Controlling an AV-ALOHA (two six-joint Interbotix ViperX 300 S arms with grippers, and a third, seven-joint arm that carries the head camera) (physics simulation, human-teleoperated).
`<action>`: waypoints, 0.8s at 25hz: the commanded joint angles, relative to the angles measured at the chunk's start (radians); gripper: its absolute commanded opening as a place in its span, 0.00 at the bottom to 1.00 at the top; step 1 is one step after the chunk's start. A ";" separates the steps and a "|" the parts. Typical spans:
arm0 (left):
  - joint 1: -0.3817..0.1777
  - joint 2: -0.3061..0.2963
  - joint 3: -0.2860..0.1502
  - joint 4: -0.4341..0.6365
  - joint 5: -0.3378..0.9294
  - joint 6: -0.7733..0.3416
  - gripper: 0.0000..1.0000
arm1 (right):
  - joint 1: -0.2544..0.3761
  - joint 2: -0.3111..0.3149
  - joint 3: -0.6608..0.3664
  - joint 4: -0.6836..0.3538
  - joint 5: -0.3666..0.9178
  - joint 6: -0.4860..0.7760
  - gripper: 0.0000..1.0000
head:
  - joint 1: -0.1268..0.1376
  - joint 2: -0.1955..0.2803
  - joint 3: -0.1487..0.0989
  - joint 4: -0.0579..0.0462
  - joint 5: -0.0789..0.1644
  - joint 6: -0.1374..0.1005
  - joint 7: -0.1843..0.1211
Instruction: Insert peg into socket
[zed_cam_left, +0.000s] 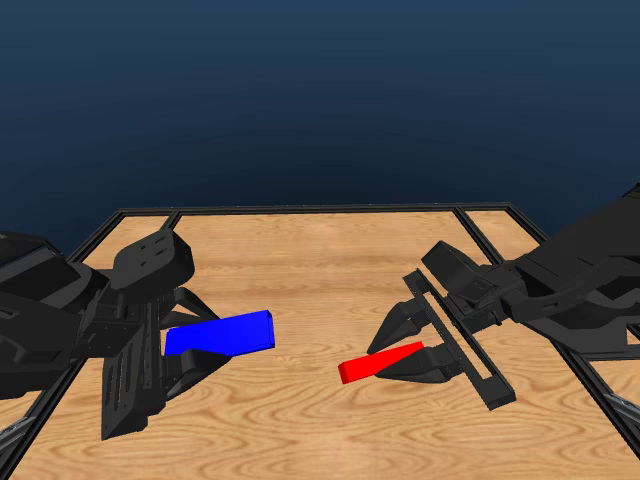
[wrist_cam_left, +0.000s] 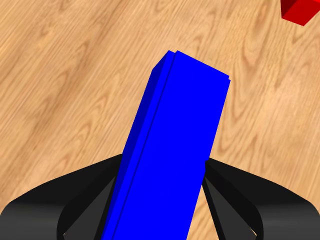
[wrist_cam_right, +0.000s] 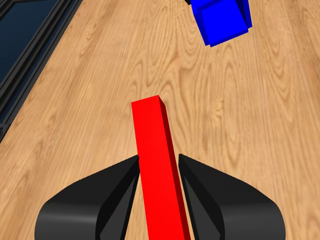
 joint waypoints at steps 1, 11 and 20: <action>-0.028 0.008 -0.034 0.027 0.040 -0.043 0.00 | -0.060 -0.009 -0.075 -0.060 0.065 -0.011 0.00 | 0.032 -0.013 -0.008 0.008 -0.016 0.006 0.008; -0.042 0.027 -0.081 0.082 0.067 -0.100 0.00 | -0.148 0.005 -0.241 -0.364 0.377 0.204 0.00 | 0.061 -0.007 -0.008 0.016 -0.029 0.010 -0.004; -0.036 0.068 -0.066 0.064 0.028 -0.080 0.00 | -0.108 0.063 -0.387 -0.664 0.622 0.529 0.00 | 0.054 -0.003 -0.007 0.014 -0.027 0.011 -0.010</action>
